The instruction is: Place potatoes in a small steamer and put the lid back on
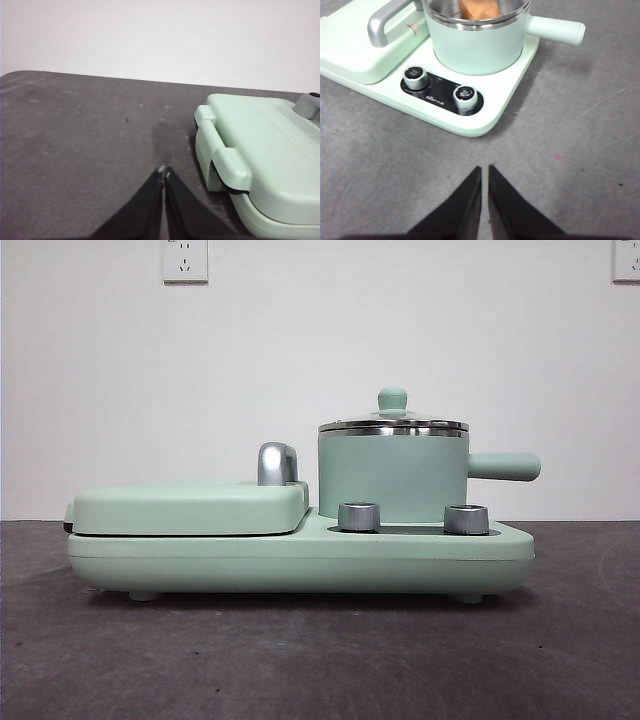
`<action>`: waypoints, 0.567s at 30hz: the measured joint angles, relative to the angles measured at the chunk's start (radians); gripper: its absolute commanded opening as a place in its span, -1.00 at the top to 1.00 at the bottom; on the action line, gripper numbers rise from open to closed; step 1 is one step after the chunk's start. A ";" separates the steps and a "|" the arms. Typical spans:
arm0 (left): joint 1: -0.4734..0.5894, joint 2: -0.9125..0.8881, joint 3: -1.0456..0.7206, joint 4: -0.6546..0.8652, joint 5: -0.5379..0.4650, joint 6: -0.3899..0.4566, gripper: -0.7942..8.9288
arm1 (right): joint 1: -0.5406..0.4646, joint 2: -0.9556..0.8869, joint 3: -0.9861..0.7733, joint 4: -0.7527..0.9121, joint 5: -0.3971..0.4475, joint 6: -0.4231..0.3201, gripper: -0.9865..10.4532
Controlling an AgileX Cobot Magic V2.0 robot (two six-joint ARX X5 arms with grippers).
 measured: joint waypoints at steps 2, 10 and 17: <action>0.000 0.000 0.000 0.000 0.000 0.000 0.82 | -0.013 -0.007 -0.013 0.053 0.038 -0.005 0.80; 0.000 0.000 0.000 0.000 0.000 0.000 0.82 | -0.183 -0.185 -0.339 0.468 0.090 -0.024 0.80; 0.000 0.000 0.000 0.000 0.000 0.000 0.82 | -0.327 -0.352 -0.602 0.573 0.069 -0.021 0.80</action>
